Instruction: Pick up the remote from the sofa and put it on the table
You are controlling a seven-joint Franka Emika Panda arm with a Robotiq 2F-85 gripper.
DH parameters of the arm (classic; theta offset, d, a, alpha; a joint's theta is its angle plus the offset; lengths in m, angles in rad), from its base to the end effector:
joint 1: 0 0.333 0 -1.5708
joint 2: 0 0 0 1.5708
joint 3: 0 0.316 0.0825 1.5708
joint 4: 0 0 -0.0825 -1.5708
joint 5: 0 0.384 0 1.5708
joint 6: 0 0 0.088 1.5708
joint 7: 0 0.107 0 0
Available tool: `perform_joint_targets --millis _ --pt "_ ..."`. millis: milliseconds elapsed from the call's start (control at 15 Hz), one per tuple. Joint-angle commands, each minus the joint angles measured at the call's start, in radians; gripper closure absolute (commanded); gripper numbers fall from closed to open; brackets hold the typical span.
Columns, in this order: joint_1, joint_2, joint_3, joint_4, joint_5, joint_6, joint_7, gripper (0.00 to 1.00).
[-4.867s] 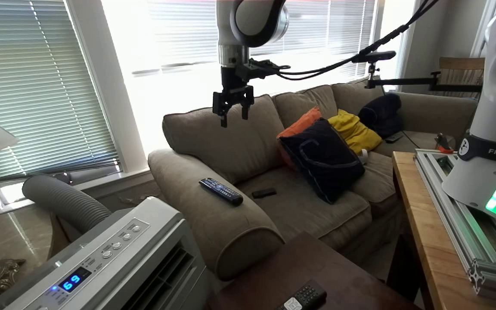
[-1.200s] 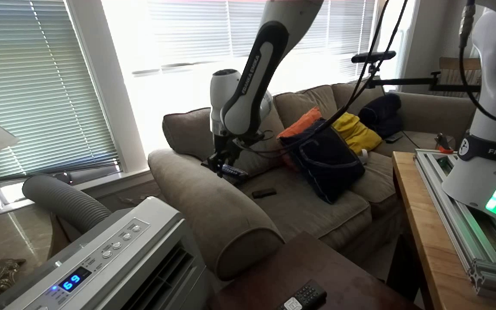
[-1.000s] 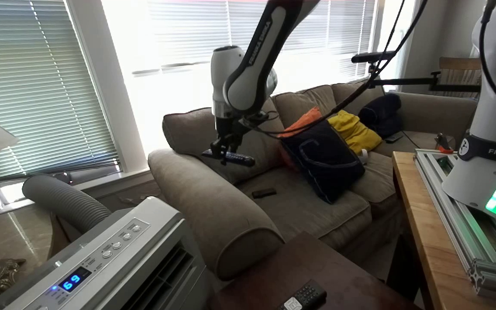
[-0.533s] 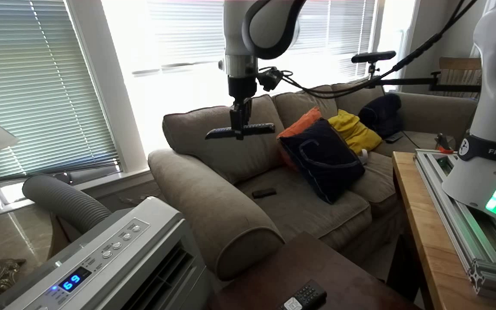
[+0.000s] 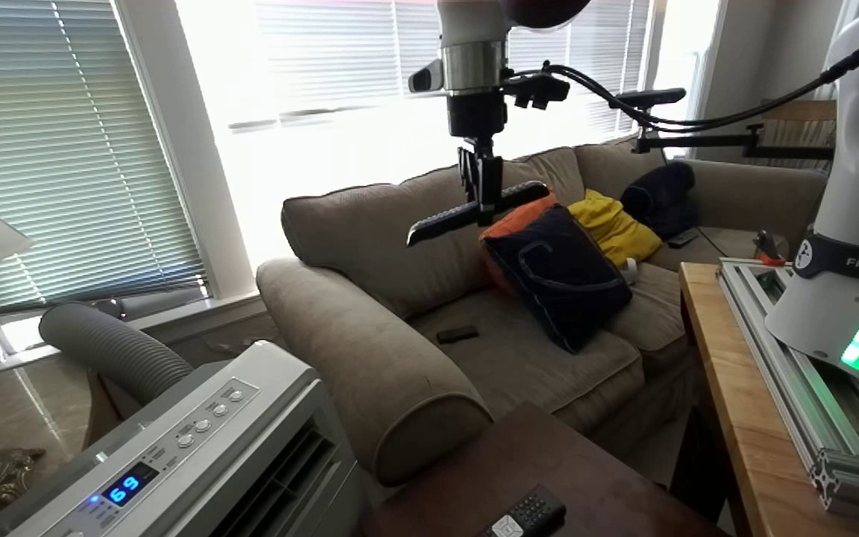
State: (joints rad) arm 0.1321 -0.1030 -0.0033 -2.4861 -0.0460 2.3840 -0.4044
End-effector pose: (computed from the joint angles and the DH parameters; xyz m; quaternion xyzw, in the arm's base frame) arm 0.4579 0.0589 0.3269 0.9600 0.2795 -0.0017 0.0156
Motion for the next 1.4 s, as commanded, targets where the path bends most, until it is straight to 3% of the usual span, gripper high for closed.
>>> perform_joint_targets --millis 0,133,200,533,800,1067,1200,1333 --pt "-0.015 -0.014 0.019 -0.014 0.003 -0.007 -0.012 0.48" --pt "-0.014 -0.024 0.018 -0.027 0.003 -0.007 -0.023 0.48" --pt "-0.014 -0.024 0.018 -0.027 0.003 -0.007 -0.025 0.73" --pt "0.011 0.093 0.058 -0.036 -0.031 0.059 -0.157 0.73" --pt "0.018 0.218 0.116 -0.046 -0.089 0.230 -0.201 0.73" --pt "0.036 0.333 0.136 -0.070 -0.218 0.479 -0.074 0.73" --pt "0.072 0.385 0.103 -0.079 -0.305 0.588 0.037 0.73" --pt "0.157 0.430 0.022 -0.081 -0.347 0.667 0.135 0.73"
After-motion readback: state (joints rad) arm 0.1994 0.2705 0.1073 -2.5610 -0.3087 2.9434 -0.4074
